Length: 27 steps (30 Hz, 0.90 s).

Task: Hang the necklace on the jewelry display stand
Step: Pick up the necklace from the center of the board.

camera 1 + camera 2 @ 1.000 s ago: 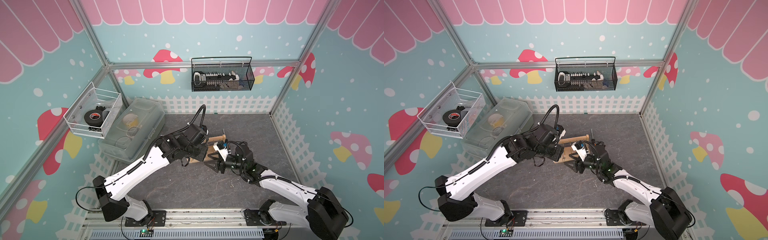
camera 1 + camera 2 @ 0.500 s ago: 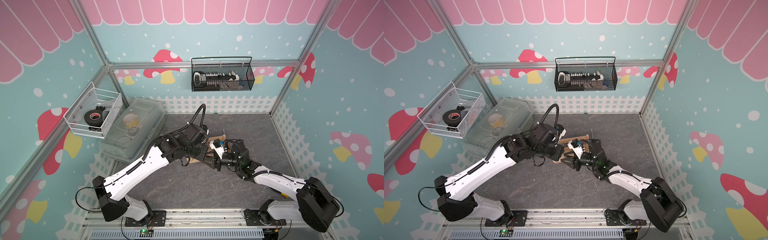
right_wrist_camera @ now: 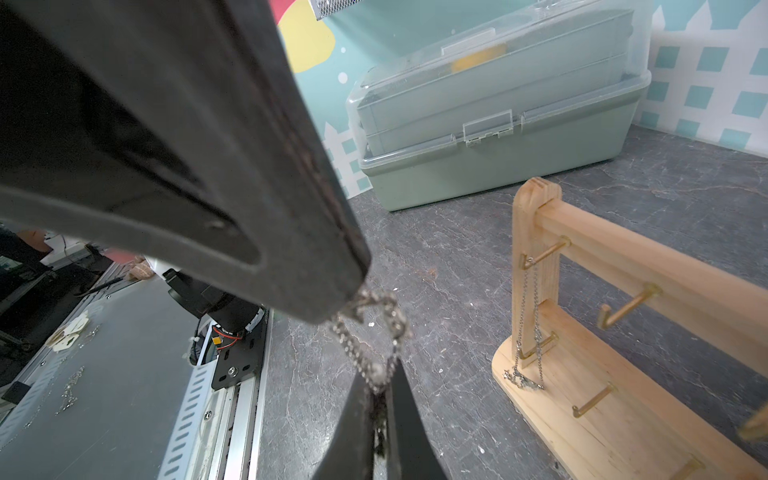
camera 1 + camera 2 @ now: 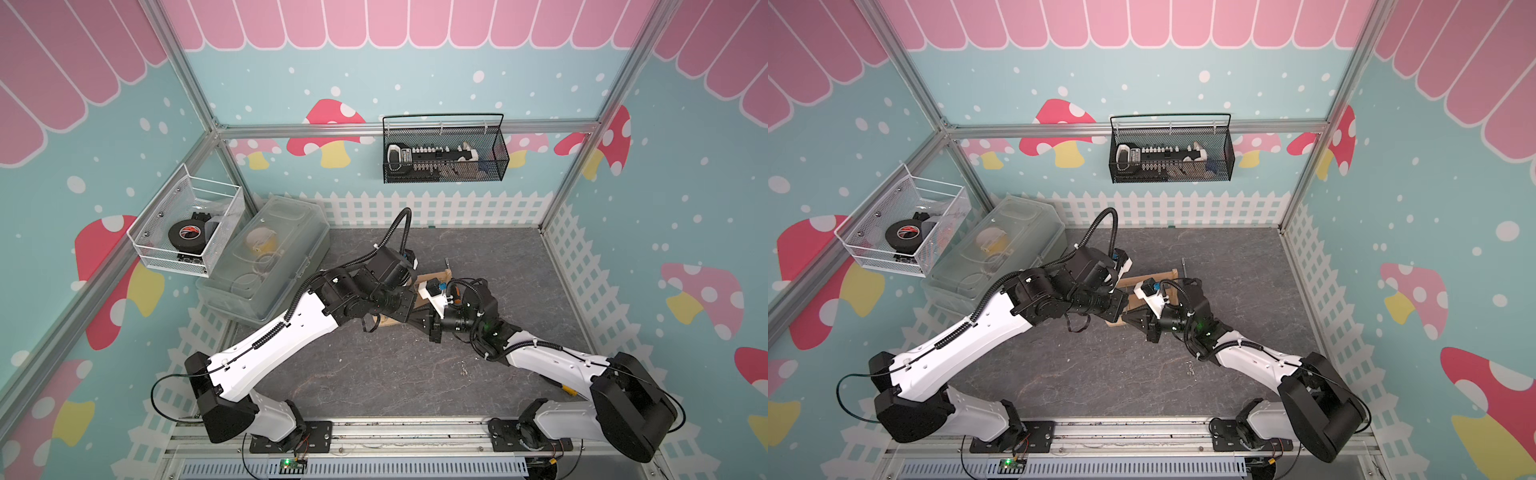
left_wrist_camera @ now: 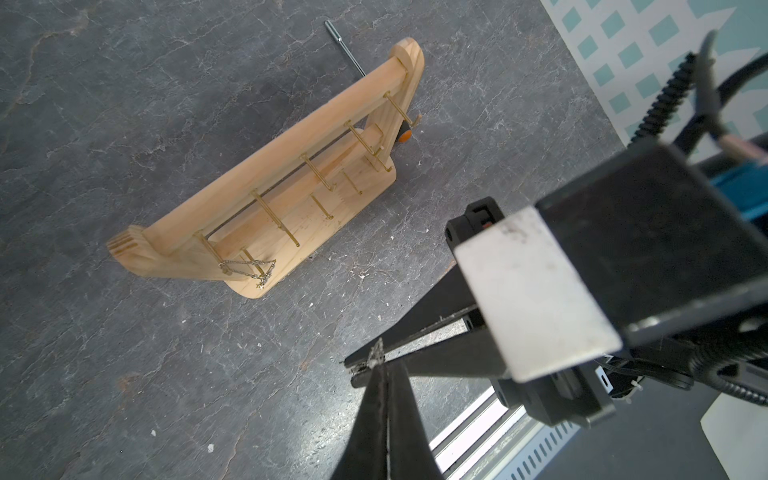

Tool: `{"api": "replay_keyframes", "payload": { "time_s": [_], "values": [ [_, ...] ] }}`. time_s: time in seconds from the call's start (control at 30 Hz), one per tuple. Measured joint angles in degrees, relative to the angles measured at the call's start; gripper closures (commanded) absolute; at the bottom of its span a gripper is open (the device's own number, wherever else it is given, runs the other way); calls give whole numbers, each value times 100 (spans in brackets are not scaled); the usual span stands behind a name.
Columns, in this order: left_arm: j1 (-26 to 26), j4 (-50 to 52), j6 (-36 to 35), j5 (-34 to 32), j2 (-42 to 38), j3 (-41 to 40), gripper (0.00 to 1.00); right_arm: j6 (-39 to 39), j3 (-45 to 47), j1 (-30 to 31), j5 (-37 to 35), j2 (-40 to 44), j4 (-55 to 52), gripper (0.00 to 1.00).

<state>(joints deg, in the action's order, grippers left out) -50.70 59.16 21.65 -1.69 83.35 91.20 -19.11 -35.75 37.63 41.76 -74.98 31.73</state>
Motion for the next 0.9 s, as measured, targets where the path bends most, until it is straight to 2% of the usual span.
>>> {"api": "replay_keyframes", "payload": {
  "time_s": [0.03, 0.1, 0.43, 0.67, 0.9],
  "values": [
    [0, 0, 0, -2, 0, 0, 100, 0, 0, 0, 4, 0, 7, 87],
    [0, 0, 0, 0, 0, 0, 100, -11, 2, 0, 24, 0, 28, 85],
    [0, -2, 2, -4, 0, 0, 100, -118, 2, 15, 79, -2, 236, 97],
    [7, -4, 22, -127, -2, 0, 100, -111, 11, 37, 48, 42, 168, 98],
    [7, -74, 90, -461, -162, -153, 94, 7, -22, 37, -319, 501, -767, 98]
  ]
}}
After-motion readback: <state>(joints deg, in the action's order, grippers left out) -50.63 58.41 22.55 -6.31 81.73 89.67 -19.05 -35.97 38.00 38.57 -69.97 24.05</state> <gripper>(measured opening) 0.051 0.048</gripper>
